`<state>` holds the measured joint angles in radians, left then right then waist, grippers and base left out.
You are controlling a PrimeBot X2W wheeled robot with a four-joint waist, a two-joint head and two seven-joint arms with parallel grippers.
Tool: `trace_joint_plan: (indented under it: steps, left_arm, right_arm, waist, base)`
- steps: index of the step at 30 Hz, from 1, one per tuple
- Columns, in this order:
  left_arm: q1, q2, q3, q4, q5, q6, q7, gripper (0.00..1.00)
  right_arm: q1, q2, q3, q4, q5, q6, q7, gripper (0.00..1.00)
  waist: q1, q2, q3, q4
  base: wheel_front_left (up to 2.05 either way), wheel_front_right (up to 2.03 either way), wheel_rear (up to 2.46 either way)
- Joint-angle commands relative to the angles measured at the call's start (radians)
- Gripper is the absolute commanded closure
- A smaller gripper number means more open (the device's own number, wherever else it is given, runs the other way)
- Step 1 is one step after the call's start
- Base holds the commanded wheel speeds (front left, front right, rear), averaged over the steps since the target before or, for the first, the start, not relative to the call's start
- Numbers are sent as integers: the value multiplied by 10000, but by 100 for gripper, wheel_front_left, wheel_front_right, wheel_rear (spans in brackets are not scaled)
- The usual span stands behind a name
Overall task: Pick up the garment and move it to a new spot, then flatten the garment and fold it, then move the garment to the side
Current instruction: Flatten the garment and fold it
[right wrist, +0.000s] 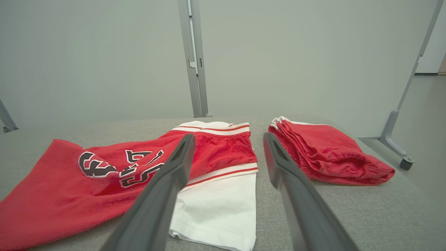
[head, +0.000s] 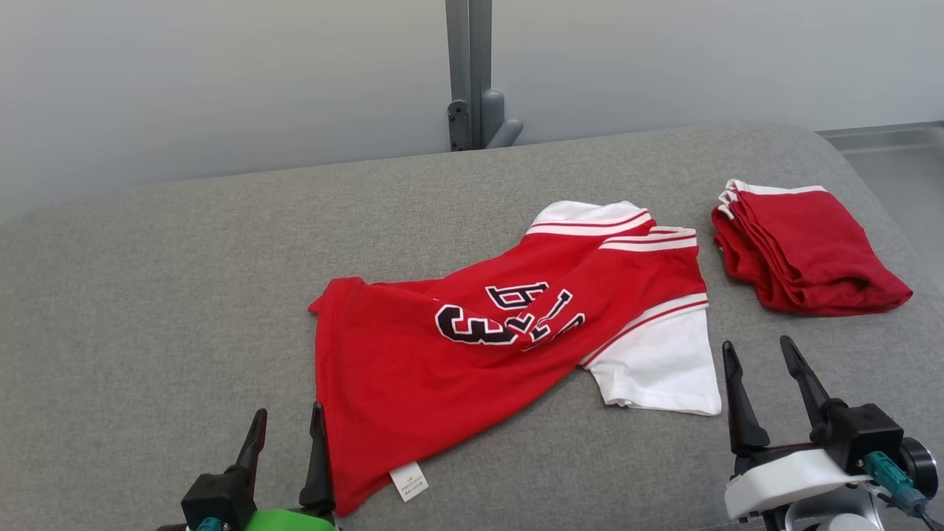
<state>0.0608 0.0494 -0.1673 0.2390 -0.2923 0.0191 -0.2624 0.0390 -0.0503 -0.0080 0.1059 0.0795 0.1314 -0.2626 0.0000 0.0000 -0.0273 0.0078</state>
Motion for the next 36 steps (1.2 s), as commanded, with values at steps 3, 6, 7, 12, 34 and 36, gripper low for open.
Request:
trace_joint_plan:
  steps: [3,6,7,12,34,36]
  left_arm:
    - [-142,24,-33,13,92,0,-23,0]
    - [-195,24,-73,20,92,-15,-23,0]
    - [-207,26,-90,24,86,-17,-23,0]
    - [-312,26,-213,83,62,-45,-23,0]
    - [-621,24,-185,201,131,-74,-23,0]
    - [-603,24,-184,217,131,-66,-23,0]
  right_arm:
    - [15,-10,-260,234,199,-16,-38,0]
    - [-46,-9,-646,677,334,-16,77,0]
    - [-90,-12,-786,866,397,-16,178,0]
    - [-517,-6,-1394,2475,976,-15,809,0]
    - [-3368,12,-1307,8351,1656,-10,540,75]
    - [-3510,12,-1297,8679,1641,-10,461,100]
  waist:
    - [0,0,22,12]
    - [0,0,68,52]
    - [0,0,85,69]
    - [0,0,257,294]
    - [0,0,798,1229]
    - [0,0,777,1225]
  base:
    - [0,0,0]
    - [0,0,0]
    - [0,0,0]
    - [0,0,0]
    - [0,0,0]
    - [0,0,0]
